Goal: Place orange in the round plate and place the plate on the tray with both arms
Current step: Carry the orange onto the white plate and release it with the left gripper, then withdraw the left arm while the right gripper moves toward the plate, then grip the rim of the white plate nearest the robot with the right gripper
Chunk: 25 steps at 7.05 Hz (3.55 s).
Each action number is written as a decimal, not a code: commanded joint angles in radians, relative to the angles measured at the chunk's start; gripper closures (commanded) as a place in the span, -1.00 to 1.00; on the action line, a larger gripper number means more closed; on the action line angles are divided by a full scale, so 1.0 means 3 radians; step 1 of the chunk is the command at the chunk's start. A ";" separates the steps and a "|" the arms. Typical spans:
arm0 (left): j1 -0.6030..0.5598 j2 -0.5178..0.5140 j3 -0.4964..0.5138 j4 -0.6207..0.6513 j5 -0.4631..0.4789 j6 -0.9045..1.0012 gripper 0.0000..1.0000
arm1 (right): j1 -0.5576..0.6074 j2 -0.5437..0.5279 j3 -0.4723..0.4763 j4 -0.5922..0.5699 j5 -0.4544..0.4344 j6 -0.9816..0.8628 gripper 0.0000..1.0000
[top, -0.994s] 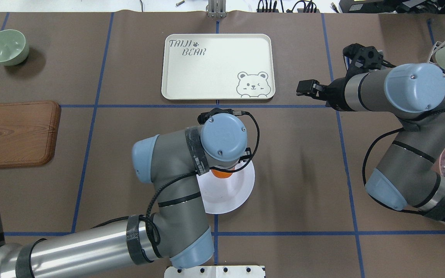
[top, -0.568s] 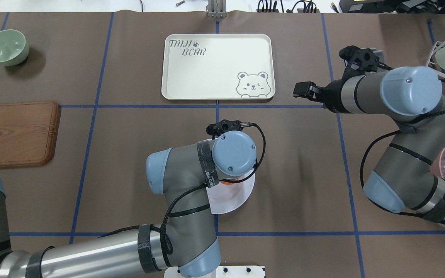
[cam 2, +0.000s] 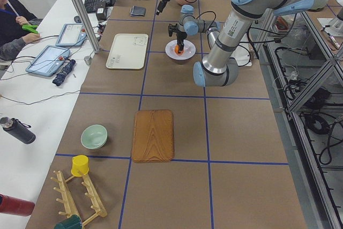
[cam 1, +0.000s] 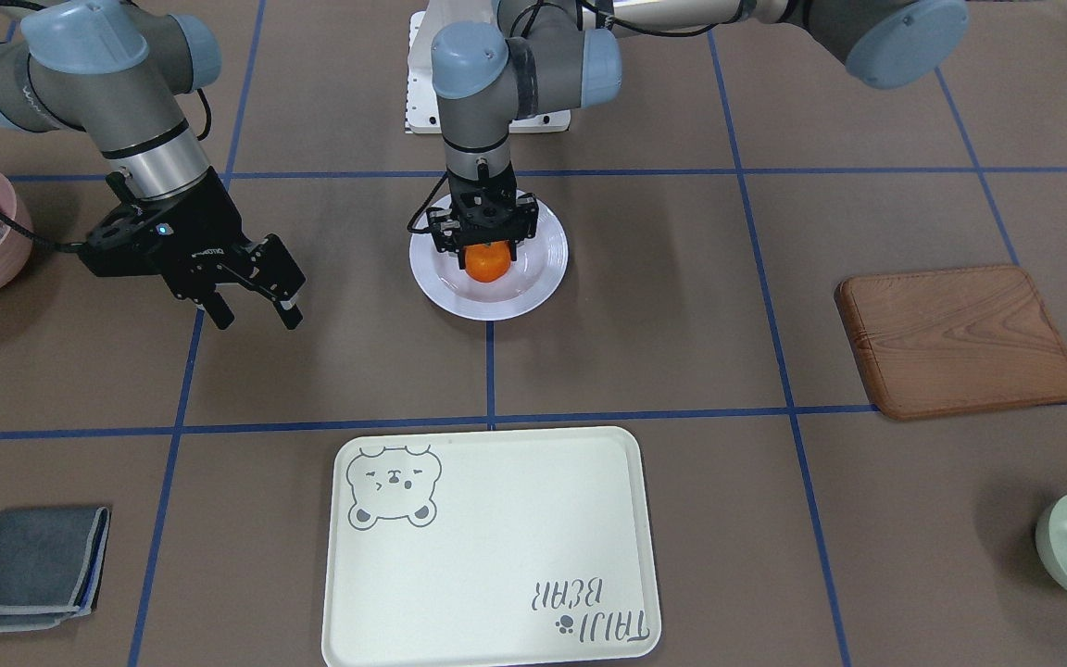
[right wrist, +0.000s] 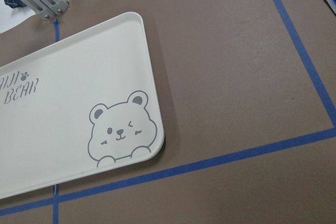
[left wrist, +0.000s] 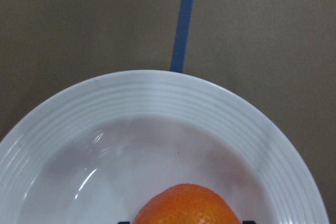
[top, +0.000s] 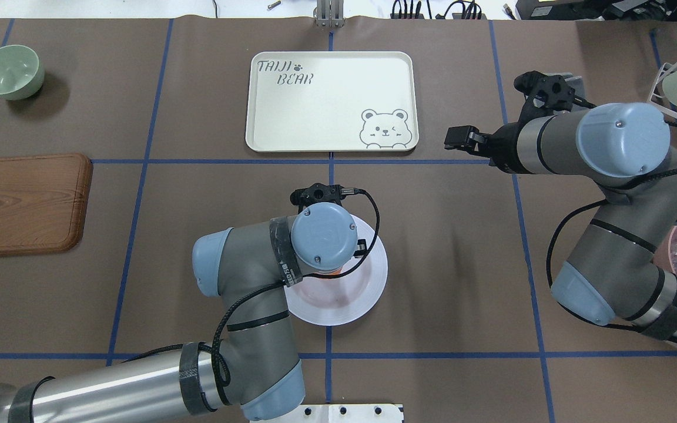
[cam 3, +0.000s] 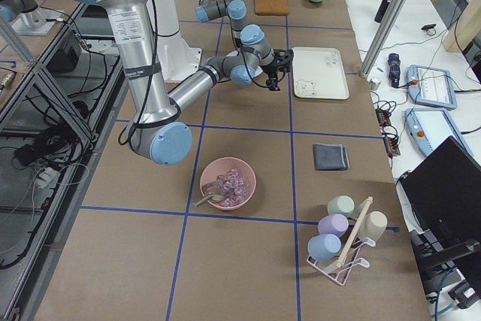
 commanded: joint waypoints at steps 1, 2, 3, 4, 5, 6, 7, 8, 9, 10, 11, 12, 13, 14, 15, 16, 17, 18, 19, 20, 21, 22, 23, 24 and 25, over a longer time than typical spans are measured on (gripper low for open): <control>0.0002 0.0043 -0.0062 -0.0006 -0.0003 0.0041 -0.94 | -0.0002 0.0000 -0.0006 0.0003 0.0000 -0.0005 -1.00; 0.0008 0.0013 -0.0062 -0.0011 -0.0003 0.0031 -0.95 | -0.0002 0.0000 -0.0011 -0.0002 0.0000 -0.0005 -1.00; 0.0008 -0.0008 -0.0062 -0.0006 -0.0003 0.0016 -0.95 | -0.0002 0.0000 -0.0011 -0.0002 0.0000 -0.0005 -1.00; 0.0003 -0.0008 -0.0118 -0.0001 -0.0013 0.0031 -0.95 | -0.0002 0.0000 -0.0011 -0.0002 0.0000 -0.0005 -1.00; -0.0008 0.0023 -0.0291 0.0024 -0.0033 0.0046 -0.95 | -0.0007 0.0000 -0.0006 -0.0002 0.0000 0.0000 -1.00; -0.0114 0.0058 -0.0434 0.0085 -0.0089 0.0183 -0.95 | -0.0007 -0.0005 0.0009 0.0003 0.0000 0.0127 -1.00; -0.0338 0.0205 -0.0643 0.0278 -0.0358 0.0453 -0.95 | -0.0017 0.0000 0.0030 0.0013 0.0005 0.0482 -1.00; -0.0644 0.0516 -0.0919 0.0391 -0.0573 0.0633 -0.95 | -0.0139 -0.0005 0.0030 0.0236 -0.0046 0.1032 -1.00; -0.0971 0.0802 -0.1028 0.0408 -0.0833 0.1186 -0.95 | -0.0317 -0.0030 0.0030 0.0486 -0.0345 0.1428 -1.00; -0.1334 0.1018 -0.1024 0.0408 -0.1013 0.1830 -0.95 | -0.0547 -0.0020 0.0030 0.0509 -0.0646 0.1705 -0.99; -0.1575 0.1238 -0.1019 0.0408 -0.1045 0.2256 -0.95 | -0.0752 0.0000 0.0035 0.0509 -0.1019 0.2244 -0.98; -0.1917 0.1366 -0.1003 0.0418 -0.1066 0.2802 -0.96 | -0.0865 -0.0005 0.0116 0.0514 -0.1078 0.2422 -0.96; -0.2340 0.1520 -0.0846 0.0494 -0.1385 0.3617 -0.96 | -0.0912 -0.0010 0.0132 0.0509 -0.1084 0.2657 -0.96; -0.2765 0.1602 -0.0551 0.0561 -0.1738 0.4284 -0.96 | -0.0998 -0.0025 0.0142 0.0509 -0.1125 0.2669 -0.97; -0.3062 0.1836 -0.0462 0.0485 -0.1721 0.4812 -0.96 | -0.1126 -0.0015 0.0157 0.0504 -0.1272 0.2669 -0.97; -0.3405 0.1980 -0.0304 0.0419 -0.1751 0.4827 -0.96 | -0.1329 -0.0015 0.0158 0.0504 -0.1491 0.2689 -0.97; -0.3828 0.2027 -0.0176 0.0428 -0.1903 0.4913 -0.96 | -0.1554 -0.0020 0.0158 0.0509 -0.1756 0.2700 -1.00; -0.3994 0.2235 -0.0114 0.0433 -0.2183 0.5203 -0.96 | -0.1774 -0.0036 0.0158 0.0509 -0.2022 0.2745 -0.99; -0.4148 0.2272 -0.0017 0.0449 -0.2206 0.5317 -0.96 | -0.1969 -0.0107 0.0142 0.0509 -0.2248 0.2746 -1.00; -0.4160 0.2399 -0.0037 0.0418 -0.2206 0.5318 -0.96 | -0.2178 -0.0138 0.0132 0.0514 -0.2483 0.2746 -1.00; -0.4195 0.2401 -0.0037 0.0418 -0.2206 0.5318 -0.96 | -0.2347 -0.0163 0.0076 0.0514 -0.2703 0.2746 -0.94; -0.4201 0.2406 -0.0037 0.0418 -0.2206 0.5318 -0.96 | -0.2435 -0.0143 0.0005 0.0519 -0.2761 0.2751 -0.64; -0.4201 0.2406 -0.0037 0.0418 -0.2206 0.5318 -0.96 | -0.2461 -0.0128 -0.0046 0.0519 -0.2766 0.2791 -0.27; -0.4201 0.2431 -0.0037 0.0423 -0.2206 0.5318 -0.96 | -0.2482 -0.0097 -0.0158 0.0514 -0.2766 0.2873 -0.27; -0.4221 0.2467 -0.0042 0.0418 -0.2211 0.5318 -0.96 | -0.2477 -0.0052 -0.0185 0.0519 -0.2766 0.2894 -0.28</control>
